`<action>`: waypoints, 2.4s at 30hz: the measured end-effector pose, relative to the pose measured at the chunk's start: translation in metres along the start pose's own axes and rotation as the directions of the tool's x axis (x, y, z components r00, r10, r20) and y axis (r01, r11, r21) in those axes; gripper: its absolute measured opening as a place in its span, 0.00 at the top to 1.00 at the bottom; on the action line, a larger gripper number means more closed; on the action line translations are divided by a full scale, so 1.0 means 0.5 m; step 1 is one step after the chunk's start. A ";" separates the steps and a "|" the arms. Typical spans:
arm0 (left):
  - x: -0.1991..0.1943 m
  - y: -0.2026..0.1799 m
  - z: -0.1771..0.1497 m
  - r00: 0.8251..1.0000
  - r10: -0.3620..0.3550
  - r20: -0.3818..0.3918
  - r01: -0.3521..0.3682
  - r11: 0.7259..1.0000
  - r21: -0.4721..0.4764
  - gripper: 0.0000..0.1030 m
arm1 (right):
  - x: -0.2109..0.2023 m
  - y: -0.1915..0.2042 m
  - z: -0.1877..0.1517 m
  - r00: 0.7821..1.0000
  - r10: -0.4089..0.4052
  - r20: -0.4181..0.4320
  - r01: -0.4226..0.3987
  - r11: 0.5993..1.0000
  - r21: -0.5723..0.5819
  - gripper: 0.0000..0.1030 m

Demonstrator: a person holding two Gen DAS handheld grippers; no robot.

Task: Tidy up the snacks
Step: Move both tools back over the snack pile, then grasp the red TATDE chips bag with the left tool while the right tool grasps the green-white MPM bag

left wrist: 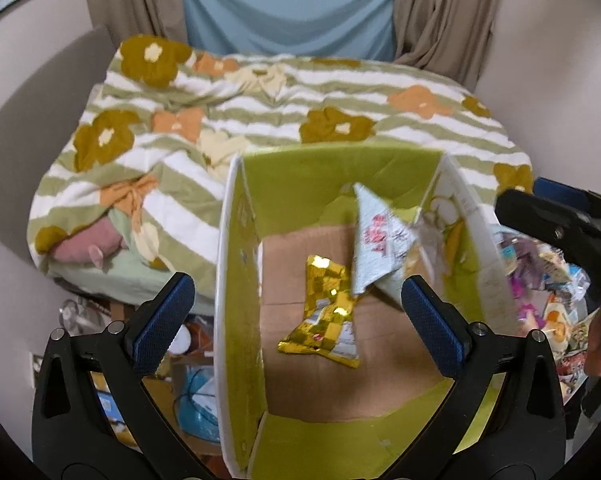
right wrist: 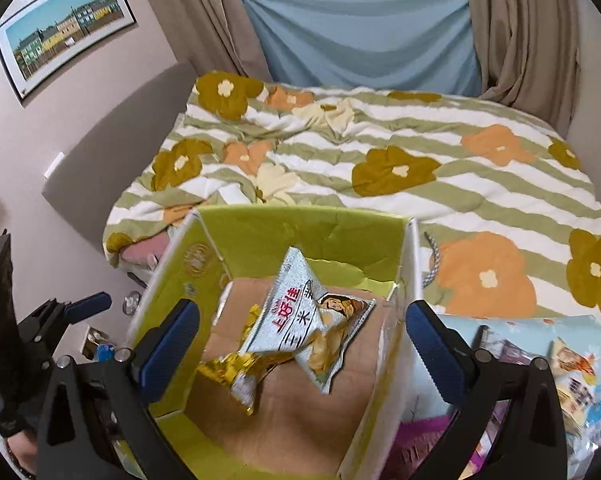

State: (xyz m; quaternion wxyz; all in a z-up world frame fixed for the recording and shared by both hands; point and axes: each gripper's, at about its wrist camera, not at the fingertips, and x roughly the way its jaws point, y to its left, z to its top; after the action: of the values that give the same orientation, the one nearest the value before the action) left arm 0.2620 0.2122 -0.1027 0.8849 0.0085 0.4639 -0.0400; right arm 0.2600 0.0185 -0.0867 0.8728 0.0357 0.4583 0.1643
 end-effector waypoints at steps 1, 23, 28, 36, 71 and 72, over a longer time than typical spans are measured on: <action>-0.011 -0.008 0.002 1.000 -0.003 0.009 0.003 1.000 0.005 0.00 | -0.028 0.003 -0.004 1.000 -0.019 0.019 0.019 1.000 -0.001 0.00; -0.190 -0.388 -0.175 0.982 -0.184 0.032 0.180 0.979 0.097 0.00 | -0.407 -0.213 -0.251 0.966 -0.210 0.150 0.188 0.971 0.149 0.00; -0.204 -0.517 -0.242 0.982 -0.191 -0.005 0.190 0.974 0.126 0.00 | -0.473 -0.302 -0.338 0.964 -0.227 0.138 0.208 0.968 0.140 0.00; -0.203 -0.686 -0.336 0.968 -0.249 -0.035 0.251 0.960 0.126 0.00 | -0.543 -0.438 -0.454 0.965 -0.235 0.119 0.216 0.964 0.156 0.00; 0.072 -0.933 -0.489 0.969 -0.147 -0.199 0.188 0.961 0.202 0.27 | -0.386 -0.657 -0.635 0.989 -0.137 -0.052 0.145 0.971 0.190 0.09; 0.073 -0.934 -0.490 0.970 -0.145 -0.195 0.187 0.959 0.214 0.29 | -0.380 -0.655 -0.635 0.989 -0.135 -0.057 0.143 0.972 0.186 0.09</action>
State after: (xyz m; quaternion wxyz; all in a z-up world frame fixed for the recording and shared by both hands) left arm 0.0451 -0.2427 -0.2619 0.8266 0.0755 0.5321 -0.1669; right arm -0.0145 -0.3791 -0.1903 0.8644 0.0830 0.4924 0.0592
